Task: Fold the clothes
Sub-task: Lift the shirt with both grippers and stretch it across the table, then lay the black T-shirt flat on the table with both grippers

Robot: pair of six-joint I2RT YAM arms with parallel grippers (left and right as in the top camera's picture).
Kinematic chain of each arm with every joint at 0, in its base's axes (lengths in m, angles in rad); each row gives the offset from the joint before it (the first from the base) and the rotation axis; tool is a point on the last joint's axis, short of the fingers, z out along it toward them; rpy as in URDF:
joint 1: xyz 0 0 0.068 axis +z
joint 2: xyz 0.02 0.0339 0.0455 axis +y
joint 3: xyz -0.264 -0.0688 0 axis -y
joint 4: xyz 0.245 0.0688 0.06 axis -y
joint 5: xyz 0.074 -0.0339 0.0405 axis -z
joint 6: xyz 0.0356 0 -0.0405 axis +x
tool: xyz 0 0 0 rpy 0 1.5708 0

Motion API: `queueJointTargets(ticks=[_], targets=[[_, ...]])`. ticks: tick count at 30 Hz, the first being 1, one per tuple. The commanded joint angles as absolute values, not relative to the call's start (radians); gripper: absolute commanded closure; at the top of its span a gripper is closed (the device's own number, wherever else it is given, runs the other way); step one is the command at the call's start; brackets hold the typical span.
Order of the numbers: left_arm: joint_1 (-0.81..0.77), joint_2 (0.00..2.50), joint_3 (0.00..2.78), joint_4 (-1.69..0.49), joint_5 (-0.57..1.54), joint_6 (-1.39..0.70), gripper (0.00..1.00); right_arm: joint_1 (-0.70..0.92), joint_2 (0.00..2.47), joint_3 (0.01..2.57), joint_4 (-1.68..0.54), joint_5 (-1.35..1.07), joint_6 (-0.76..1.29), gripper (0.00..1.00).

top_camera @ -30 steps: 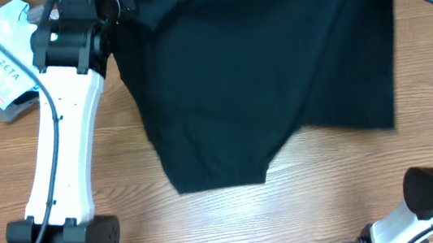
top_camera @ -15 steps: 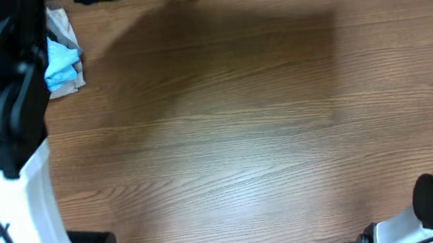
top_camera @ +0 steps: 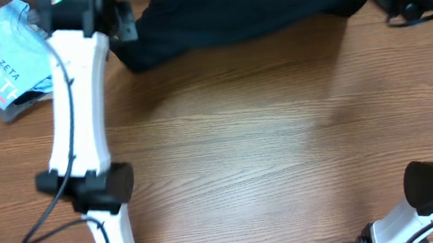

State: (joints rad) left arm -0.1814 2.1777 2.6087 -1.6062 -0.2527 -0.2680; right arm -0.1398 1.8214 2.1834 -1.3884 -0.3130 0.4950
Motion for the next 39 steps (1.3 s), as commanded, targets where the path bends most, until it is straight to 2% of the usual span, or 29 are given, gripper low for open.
queueJointTargets(ticks=[1, 6, 14, 21, 27, 34, 39], targets=[[-0.178, 2.226, 2.621, -1.674, -0.197, -0.339, 0.96, -0.130, 1.809, 2.059, -1.374, -0.264, 0.482, 0.96], [-0.184, 2.269, 2.611, -1.690, -0.138, -0.356, 0.96, -0.130, 1.809, 1.895, -1.324, -0.245, 0.498, 0.96], [-0.256, 2.136, 2.611, -1.690, -0.175, -0.353, 0.96, -0.128, 1.739, 1.883, -1.327, -0.137, 0.501, 0.96], [-0.503, 1.871, 2.611, -1.689, -0.525, -0.399, 0.96, -0.128, 1.488, 1.887, -1.328, -0.067, 0.500, 0.96], [-0.725, 1.661, 2.611, -1.689, -0.649, -0.429, 0.96, -0.128, 1.239, 1.889, -1.297, -0.068, 0.496, 0.96], [-0.879, 1.464, 2.615, -1.671, -0.816, -0.453, 0.96, -0.128, 1.083, 1.969, -1.265, -0.068, 0.496, 0.96], [-0.907, 1.361, 2.616, -1.508, -0.857, -0.335, 0.96, -0.128, 1.081, 2.104, -1.259, -0.068, 0.497, 0.96]])
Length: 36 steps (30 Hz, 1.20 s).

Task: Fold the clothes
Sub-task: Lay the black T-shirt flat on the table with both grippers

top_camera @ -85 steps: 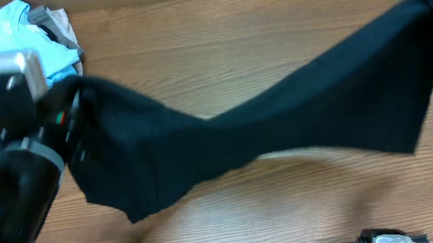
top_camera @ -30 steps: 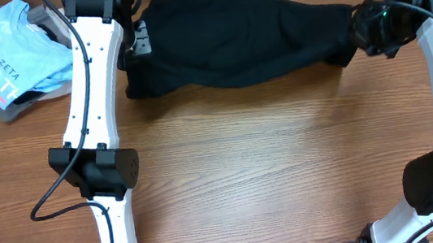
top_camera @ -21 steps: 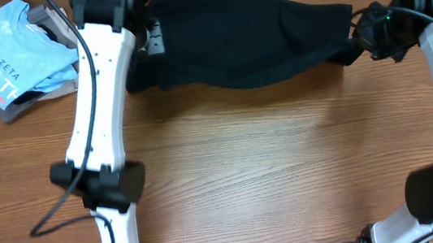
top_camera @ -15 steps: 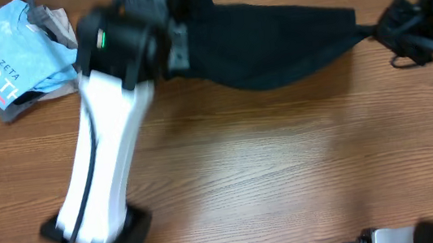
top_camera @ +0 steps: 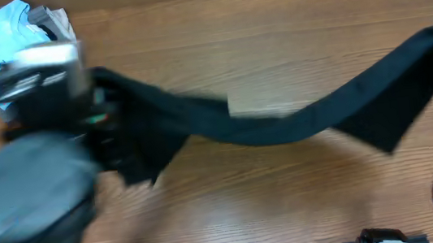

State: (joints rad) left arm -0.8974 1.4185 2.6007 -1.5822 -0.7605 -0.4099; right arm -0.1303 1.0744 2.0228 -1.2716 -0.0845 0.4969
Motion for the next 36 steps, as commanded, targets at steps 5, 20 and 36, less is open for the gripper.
queueJointTargets(ticks=[5, 20, 36], targets=[[-0.907, 1.332, 2.616, -1.266, -0.917, -0.149, 0.96, -0.128, 1.106, 2.197, -1.192, -0.067, 0.509, 0.96], [-0.730, 1.623, 2.616, -1.158, -1.009, -0.066, 0.96, -0.128, 1.479, 2.214, -1.155, -0.083, 0.553, 0.96], [-0.237, 2.290, 2.615, -1.041, -0.465, -0.187, 0.89, -0.126, 1.985, 2.212, -0.966, -0.118, 0.554, 0.84]])
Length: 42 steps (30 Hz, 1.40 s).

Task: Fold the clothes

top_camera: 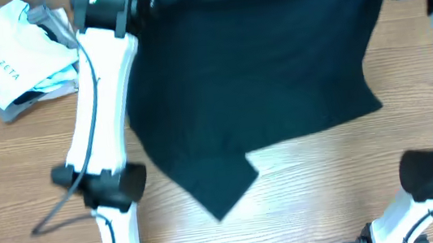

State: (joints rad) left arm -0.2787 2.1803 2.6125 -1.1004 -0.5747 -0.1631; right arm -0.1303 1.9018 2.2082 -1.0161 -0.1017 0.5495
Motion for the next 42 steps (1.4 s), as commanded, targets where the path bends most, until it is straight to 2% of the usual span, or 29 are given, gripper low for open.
queueJointTargets(ticks=[1, 2, 3, 4, 6, 12, 19, 24, 29, 33, 35, 36, 37, 38, 39, 40, 42], targets=[[-0.227, 2.333, 2.615, -1.008, -0.452, -0.187, 0.87, -0.124, 2.014, 2.212, -0.943, -0.126, 0.553, 0.74], [-0.218, 2.368, 2.615, -0.977, -0.447, -0.188, 0.81, -0.119, 2.051, 2.212, -0.916, -0.134, 0.553, 0.58], [-0.212, 2.408, 2.615, -0.941, -0.440, -0.187, 0.67, -0.114, 2.085, 2.212, -0.892, -0.140, 0.553, 0.33], [-0.207, 2.444, 2.615, -0.910, -0.435, -0.187, 0.41, -0.107, 2.123, 2.212, -0.870, -0.144, 0.553, 0.03], [-0.204, 2.493, 2.615, -0.878, -0.436, -0.187, 0.00, -0.094, 2.187, 2.212, -0.848, -0.147, 0.547, 0.00], [-0.208, 2.504, 2.616, -0.934, -0.447, -0.185, 0.00, -0.091, 2.257, 2.212, -0.918, -0.120, 0.472, 0.00], [-0.230, 2.359, 2.617, -1.148, -0.442, -0.235, 0.00, -0.131, 2.151, 2.227, -1.063, -0.102, 0.464, 0.00], [-0.247, 2.213, 2.617, -1.354, -0.320, -0.248, 0.00, -0.160, 2.063, 2.227, -1.225, -0.106, 0.463, 0.00], [-0.262, 2.106, 2.617, -1.414, -0.217, -0.251, 0.00, -0.164, 2.015, 2.227, -1.327, -0.107, 0.458, 0.00], [-0.262, 2.082, 2.617, -1.547, -0.135, -0.252, 0.00, -0.164, 2.012, 2.226, -1.410, -0.113, 0.388, 0.05], [-0.263, 2.090, 2.615, -1.613, -0.080, -0.251, 0.13, -0.164, 2.015, 2.224, -1.456, -0.112, 0.353, 0.14], [-0.263, 2.096, 2.613, -1.636, -0.056, -0.251, 0.29, -0.164, 2.015, 2.222, -1.468, -0.112, 0.340, 0.22], [-0.263, 2.104, 2.612, -1.661, -0.037, -0.251, 0.48, -0.164, 2.015, 2.218, -1.474, -0.109, 0.339, 0.37], [-0.263, 2.115, 2.609, -1.687, -0.020, -0.252, 0.62, -0.164, 2.015, 2.210, -1.477, -0.105, 0.340, 0.53], [-0.265, 2.122, 2.601, -1.690, 0.000, -0.250, 0.82, -0.164, 2.015, 2.204, -1.481, -0.105, 0.339, 0.62], [-0.269, 2.123, 2.573, -1.690, 0.035, -0.248, 0.93, -0.164, 2.015, 2.193, -1.486, -0.104, 0.339, 0.67], [-0.278, 2.123, 2.508, -1.687, 0.083, -0.250, 0.96, -0.164, 2.015, 2.164, -1.495, -0.086, 0.340, 0.74]])
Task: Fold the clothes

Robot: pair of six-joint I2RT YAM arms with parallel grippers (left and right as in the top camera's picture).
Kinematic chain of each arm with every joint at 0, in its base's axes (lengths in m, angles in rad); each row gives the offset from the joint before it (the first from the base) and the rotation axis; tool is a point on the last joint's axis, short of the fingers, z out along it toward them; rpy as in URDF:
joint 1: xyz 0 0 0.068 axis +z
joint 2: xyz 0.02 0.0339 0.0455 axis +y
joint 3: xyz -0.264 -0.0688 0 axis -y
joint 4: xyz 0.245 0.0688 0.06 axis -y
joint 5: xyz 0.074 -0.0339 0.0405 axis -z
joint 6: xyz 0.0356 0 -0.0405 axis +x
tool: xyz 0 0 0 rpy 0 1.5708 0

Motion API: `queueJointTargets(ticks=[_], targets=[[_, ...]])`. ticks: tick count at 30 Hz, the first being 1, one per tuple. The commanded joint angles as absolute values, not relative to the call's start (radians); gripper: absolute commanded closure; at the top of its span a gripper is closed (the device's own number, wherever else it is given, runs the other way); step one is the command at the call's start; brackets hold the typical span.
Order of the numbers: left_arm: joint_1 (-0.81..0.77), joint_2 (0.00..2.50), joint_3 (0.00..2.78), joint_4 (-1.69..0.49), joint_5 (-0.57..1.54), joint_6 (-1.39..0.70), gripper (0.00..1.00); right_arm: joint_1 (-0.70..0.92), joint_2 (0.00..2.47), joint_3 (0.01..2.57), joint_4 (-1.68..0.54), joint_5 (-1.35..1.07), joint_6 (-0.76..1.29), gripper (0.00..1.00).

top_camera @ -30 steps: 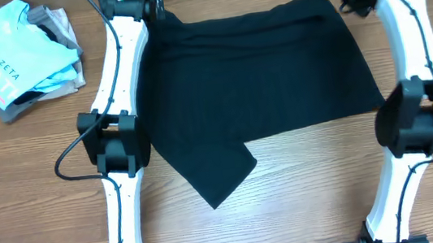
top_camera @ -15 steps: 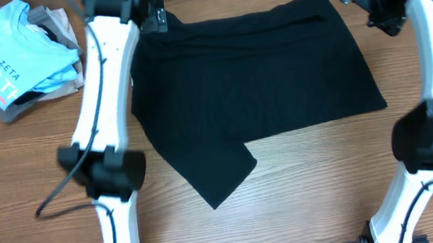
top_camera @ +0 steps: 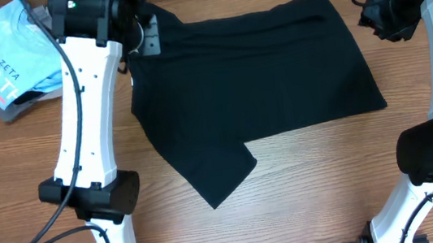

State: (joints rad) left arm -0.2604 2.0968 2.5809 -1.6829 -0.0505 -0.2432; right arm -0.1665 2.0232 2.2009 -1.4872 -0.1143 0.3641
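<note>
A black garment point(top_camera: 260, 75) lies spread flat on the wooden table point(top_camera: 291, 203); its lower left part runs to a point near the front, with a fold there. My left gripper point(top_camera: 146, 38) sits at the garment's top left corner, touching the cloth; its fingers are too dark against the cloth to read. My right gripper point(top_camera: 376, 13) hangs to the right of the top right corner, apart from the cloth, with nothing in it.
A pile of other clothes, topped by a light blue printed shirt, lies at the table's far left corner. Both white arms rise from bases at the front edge, left point(top_camera: 94, 193) and right.
The garment's top edge has come down from the far edge onto the table. The right gripper has let go of it and stands off to the right. The left gripper is lower, at the corner.
First both grippers held the black garment bunched and stretched along the far edge. Then it hung as a band between them nearer the front. Then it was held spread by its top edge at the back. Now it lies flat, the right corner released.
</note>
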Motion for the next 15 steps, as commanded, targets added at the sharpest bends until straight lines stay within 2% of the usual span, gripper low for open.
queueJointTargets(ticks=[1, 4, 15], targets=[[-0.287, 2.123, 2.467, -1.690, 0.083, -0.248, 0.96, -0.164, 2.016, 2.144, -1.497, -0.064, 0.342, 0.76], [-0.322, 2.123, 2.346, -1.680, 0.079, -0.249, 0.96, -0.165, 2.016, 2.074, -1.465, -0.015, 0.387, 0.80], [-0.521, 2.123, 1.921, -1.487, 0.125, -0.282, 0.96, -0.185, 2.018, 1.776, -1.183, 0.018, 0.413, 0.80]])
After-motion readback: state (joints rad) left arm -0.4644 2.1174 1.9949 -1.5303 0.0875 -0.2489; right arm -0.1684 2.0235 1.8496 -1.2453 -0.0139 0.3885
